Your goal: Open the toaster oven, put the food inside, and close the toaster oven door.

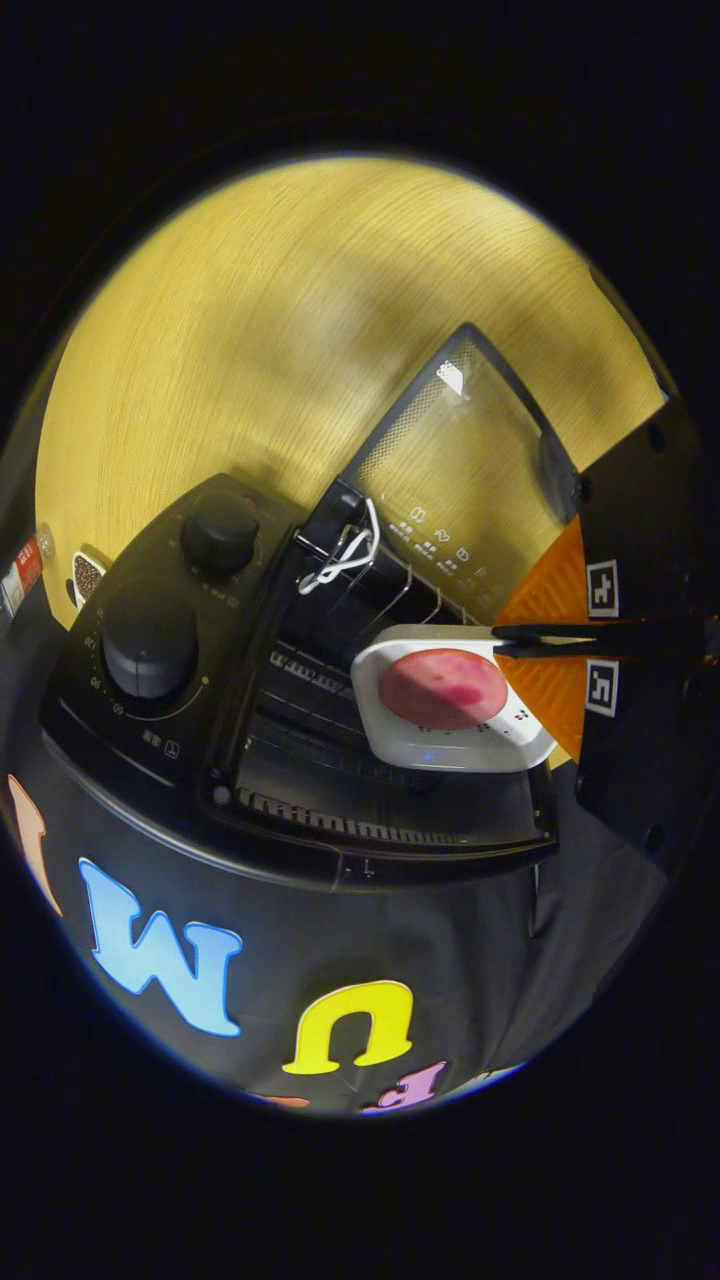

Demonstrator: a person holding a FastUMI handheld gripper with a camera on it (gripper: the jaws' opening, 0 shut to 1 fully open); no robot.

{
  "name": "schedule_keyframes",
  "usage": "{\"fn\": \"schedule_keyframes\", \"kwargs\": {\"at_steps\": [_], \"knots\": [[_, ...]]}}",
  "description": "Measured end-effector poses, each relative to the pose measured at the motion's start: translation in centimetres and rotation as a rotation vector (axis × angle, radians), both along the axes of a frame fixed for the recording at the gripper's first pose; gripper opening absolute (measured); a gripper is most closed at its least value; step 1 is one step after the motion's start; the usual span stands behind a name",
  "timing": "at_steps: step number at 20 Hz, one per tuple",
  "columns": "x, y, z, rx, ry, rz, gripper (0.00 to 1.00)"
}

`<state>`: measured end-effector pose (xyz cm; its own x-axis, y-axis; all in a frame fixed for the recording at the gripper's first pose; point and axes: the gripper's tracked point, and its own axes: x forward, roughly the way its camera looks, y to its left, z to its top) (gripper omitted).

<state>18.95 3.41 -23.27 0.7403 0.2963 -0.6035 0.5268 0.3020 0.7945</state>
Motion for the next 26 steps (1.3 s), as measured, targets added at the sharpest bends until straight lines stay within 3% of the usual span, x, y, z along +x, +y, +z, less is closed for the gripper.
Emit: {"fn": "schedule_keyframes", "kwargs": {"at_steps": [3,7,11,18,26], "knots": [[2.2,-1.2,-0.2,-0.057,-0.060,-0.126,0.02],[4.0,0.2,-0.9,0.006,-0.071,-0.157,0.02],[5.7,-0.9,-0.1,-0.015,-0.129,-0.272,0.02],[6.7,-0.1,-0.9,-0.036,-0.099,-0.316,0.02],[5.2,1.7,0.9,0.000,-0.142,-0.271,0.10]]}}
